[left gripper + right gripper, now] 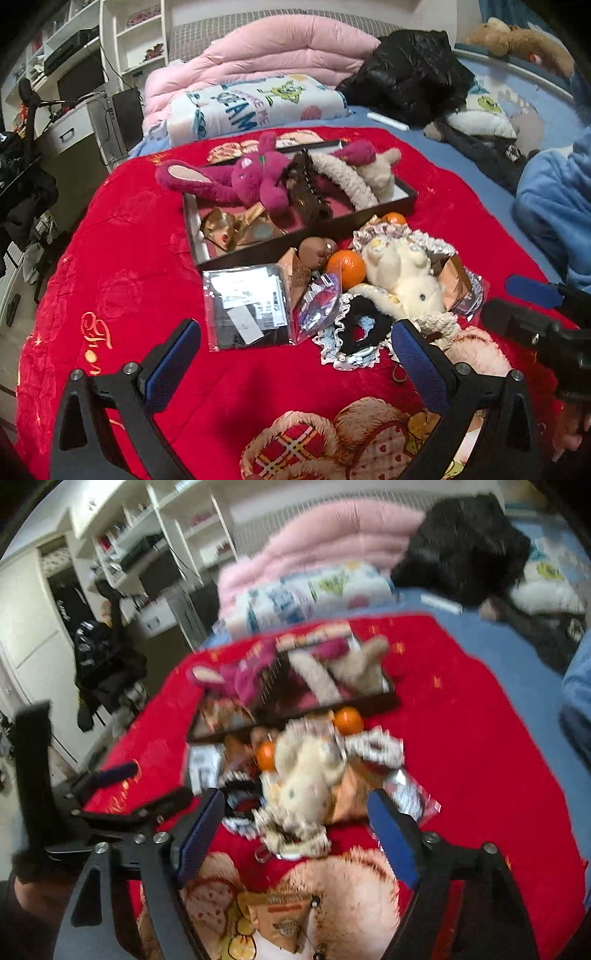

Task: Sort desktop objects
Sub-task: 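Move both grippers toward the remaining pile of items, then grasp the black lace scrunchie with the left gripper while the right gripper grasps the cream lace scrunchie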

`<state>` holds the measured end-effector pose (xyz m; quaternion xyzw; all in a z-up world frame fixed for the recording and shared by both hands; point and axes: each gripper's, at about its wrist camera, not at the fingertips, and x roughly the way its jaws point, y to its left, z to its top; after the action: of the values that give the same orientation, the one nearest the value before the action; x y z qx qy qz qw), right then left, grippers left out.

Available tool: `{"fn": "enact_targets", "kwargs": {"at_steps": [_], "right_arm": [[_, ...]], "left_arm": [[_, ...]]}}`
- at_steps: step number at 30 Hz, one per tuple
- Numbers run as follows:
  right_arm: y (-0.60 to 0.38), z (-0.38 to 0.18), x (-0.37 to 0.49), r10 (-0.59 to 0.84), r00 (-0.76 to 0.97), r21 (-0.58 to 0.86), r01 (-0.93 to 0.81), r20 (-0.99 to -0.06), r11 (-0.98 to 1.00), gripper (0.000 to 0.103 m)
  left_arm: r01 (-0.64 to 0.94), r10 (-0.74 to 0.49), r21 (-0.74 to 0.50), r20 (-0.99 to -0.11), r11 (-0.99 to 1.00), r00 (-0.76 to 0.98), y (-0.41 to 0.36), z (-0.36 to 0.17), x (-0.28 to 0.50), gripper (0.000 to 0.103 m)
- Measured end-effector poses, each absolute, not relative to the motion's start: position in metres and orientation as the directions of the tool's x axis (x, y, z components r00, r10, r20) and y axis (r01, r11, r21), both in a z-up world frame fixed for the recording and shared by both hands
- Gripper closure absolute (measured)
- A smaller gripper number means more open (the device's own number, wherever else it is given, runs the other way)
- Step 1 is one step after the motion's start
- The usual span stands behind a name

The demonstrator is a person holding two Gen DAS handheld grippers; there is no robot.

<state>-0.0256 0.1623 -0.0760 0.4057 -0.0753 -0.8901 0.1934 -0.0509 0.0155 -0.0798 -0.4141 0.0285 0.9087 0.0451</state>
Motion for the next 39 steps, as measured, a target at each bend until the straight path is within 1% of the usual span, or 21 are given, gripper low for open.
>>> {"fn": "enact_targets", "kwargs": {"at_steps": [4, 8, 10, 13, 14, 16, 18, 22, 23, 24, 25, 26, 27, 28, 30, 31, 32, 33, 34, 36, 39], "right_arm": [[0.158, -0.087, -0.029, -0.411, -0.553, 0.282, 0.306, -0.725, -0.909, 0.036], [0.157, -0.101, -0.034, -0.442, -0.502, 0.322, 0.311, -0.744, -0.894, 0.041], [0.156, -0.111, -0.037, -0.441, -0.479, 0.333, 0.297, -0.759, -0.895, 0.048], [0.158, -0.121, -0.041, -0.445, -0.454, 0.351, 0.279, -0.772, -0.894, 0.050], [0.159, -0.122, -0.042, -0.445, -0.451, 0.354, 0.275, -0.774, -0.894, 0.053], [0.161, -0.126, -0.044, -0.441, -0.443, 0.360, 0.259, -0.780, -0.896, 0.062], [0.162, -0.129, -0.046, -0.433, -0.436, 0.357, 0.248, -0.789, -0.900, 0.063], [0.162, -0.133, -0.047, -0.437, -0.418, 0.370, 0.236, -0.796, -0.899, 0.067], [0.161, -0.133, -0.047, -0.437, -0.416, 0.369, 0.237, -0.797, -0.899, 0.068], [0.160, -0.133, -0.047, -0.435, -0.416, 0.365, 0.240, -0.798, -0.899, 0.072], [0.159, -0.133, -0.047, -0.436, -0.415, 0.365, 0.242, -0.798, -0.899, 0.075], [0.158, -0.133, -0.047, -0.438, -0.415, 0.366, 0.243, -0.798, -0.898, 0.077], [0.158, -0.133, -0.046, -0.439, -0.415, 0.367, 0.244, -0.797, -0.897, 0.082], [0.156, -0.134, -0.046, -0.440, -0.412, 0.368, 0.246, -0.798, -0.897, 0.084], [0.155, -0.135, -0.046, -0.439, -0.409, 0.366, 0.248, -0.800, -0.897, 0.084], [0.154, -0.135, -0.046, -0.442, -0.410, 0.367, 0.251, -0.798, -0.896, 0.084], [0.154, -0.134, -0.046, -0.444, -0.411, 0.368, 0.253, -0.796, -0.895, 0.084], [0.154, -0.134, -0.046, -0.442, -0.412, 0.367, 0.251, -0.797, -0.896, 0.084], [0.154, -0.134, -0.046, -0.440, -0.412, 0.367, 0.248, -0.798, -0.897, 0.084], [0.155, -0.134, -0.047, -0.442, -0.413, 0.371, 0.243, -0.797, -0.896, 0.084], [0.157, -0.133, -0.047, -0.443, -0.419, 0.375, 0.237, -0.793, -0.896, 0.084]], "left_arm": [[-0.104, 0.043, 0.027, -0.782, -0.994, -0.622, 0.021, -0.097, -0.063, 0.000], [-0.102, 0.032, 0.037, -0.798, -0.994, -0.602, 0.025, -0.111, -0.075, 0.000], [-0.098, 0.026, 0.040, -0.803, -0.994, -0.595, 0.026, -0.115, -0.080, 0.000], [-0.101, 0.038, 0.026, -0.813, -0.995, -0.581, 0.027, -0.118, -0.081, 0.000], [-0.102, 0.034, 0.031, -0.815, -0.994, -0.579, 0.027, -0.118, -0.081, 0.000], [-0.101, 0.018, 0.049, -0.819, -0.994, -0.574, 0.028, -0.120, -0.081, 0.000], [-0.106, 0.020, 0.049, -0.824, -0.993, -0.566, 0.028, -0.122, -0.082, 0.000], [-0.103, 0.079, -0.028, -0.841, -0.994, -0.536, 0.024, -0.123, -0.082, 0.001], [-0.106, 0.090, -0.039, -0.843, -0.994, -0.530, 0.024, -0.123, -0.081, 0.005], [-0.111, 0.095, -0.042, -0.846, -0.993, -0.525, 0.025, -0.122, -0.081, 0.012], [-0.116, 0.094, -0.040, -0.850, -0.992, -0.518, 0.026, -0.123, -0.080, 0.016], [-0.120, 0.095, -0.038, -0.855, -0.992, -0.509, 0.026, -0.124, -0.080, 0.025], [-0.128, 0.107, -0.050, -0.862, -0.991, -0.495, 0.027, -0.126, -0.080, 0.032], [-0.129, 0.119, -0.063, -0.866, -0.990, -0.485, 0.026, -0.127, -0.080, 0.036], [-0.128, 0.159, -0.112, -0.871, -0.985, -0.465, 0.026, -0.129, -0.079, 0.051], [-0.132, 0.178, -0.130, -0.868, -0.983, -0.463, 0.026, -0.129, -0.078, 0.056], [-0.142, 0.192, -0.142, -0.867, -0.980, -0.460, 0.027, -0.129, -0.077, 0.066], [-0.160, 0.200, -0.141, -0.865, -0.977, -0.461, 0.030, -0.127, -0.075, 0.072], [-0.167, 0.195, -0.130, -0.863, -0.977, -0.466, 0.032, -0.125, -0.073, 0.074], [-0.178, 0.184, -0.111, -0.858, -0.978, -0.480, 0.036, -0.121, -0.068, 0.088], [-0.170, 0.218, -0.154, -0.849, -0.973, -0.482, 0.031, -0.116, -0.064, 0.092]]}}
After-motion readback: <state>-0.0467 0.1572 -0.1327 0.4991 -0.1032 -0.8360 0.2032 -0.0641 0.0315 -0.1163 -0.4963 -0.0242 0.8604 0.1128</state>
